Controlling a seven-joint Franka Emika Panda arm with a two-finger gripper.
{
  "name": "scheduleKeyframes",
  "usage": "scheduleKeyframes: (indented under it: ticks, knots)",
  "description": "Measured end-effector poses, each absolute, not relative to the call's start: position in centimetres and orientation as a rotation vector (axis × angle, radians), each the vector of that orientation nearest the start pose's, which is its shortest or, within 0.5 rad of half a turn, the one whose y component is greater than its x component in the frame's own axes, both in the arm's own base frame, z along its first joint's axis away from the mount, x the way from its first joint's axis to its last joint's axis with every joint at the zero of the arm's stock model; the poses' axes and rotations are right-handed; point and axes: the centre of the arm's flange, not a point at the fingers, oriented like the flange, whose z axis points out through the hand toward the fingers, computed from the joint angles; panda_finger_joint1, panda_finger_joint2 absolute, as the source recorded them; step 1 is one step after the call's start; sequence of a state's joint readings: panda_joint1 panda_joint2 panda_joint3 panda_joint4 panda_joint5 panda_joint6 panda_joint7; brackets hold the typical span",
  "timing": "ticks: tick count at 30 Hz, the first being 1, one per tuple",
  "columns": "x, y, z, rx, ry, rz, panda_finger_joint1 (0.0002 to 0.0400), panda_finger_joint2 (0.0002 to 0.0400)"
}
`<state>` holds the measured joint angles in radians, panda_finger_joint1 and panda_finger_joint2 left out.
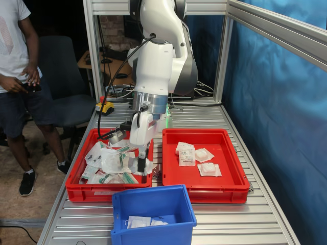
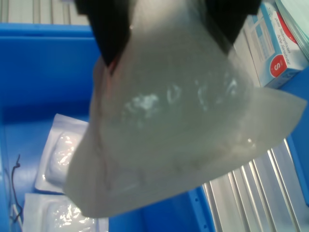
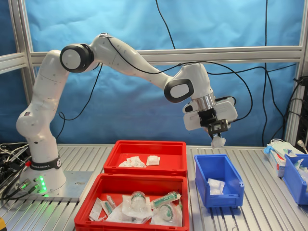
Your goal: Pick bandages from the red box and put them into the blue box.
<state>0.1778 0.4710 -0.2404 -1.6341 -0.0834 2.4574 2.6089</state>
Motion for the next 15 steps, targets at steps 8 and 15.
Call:
scheduleKeyframes:
  ticks: [8,15]
  knots:
    - [71.1,-1.9,38.9,-0.795,2.702,-0.382,0.0085,0.0085]
    - [71.7,-1.5,38.0,-0.801,2.67,-0.392,0.0085,0.0085]
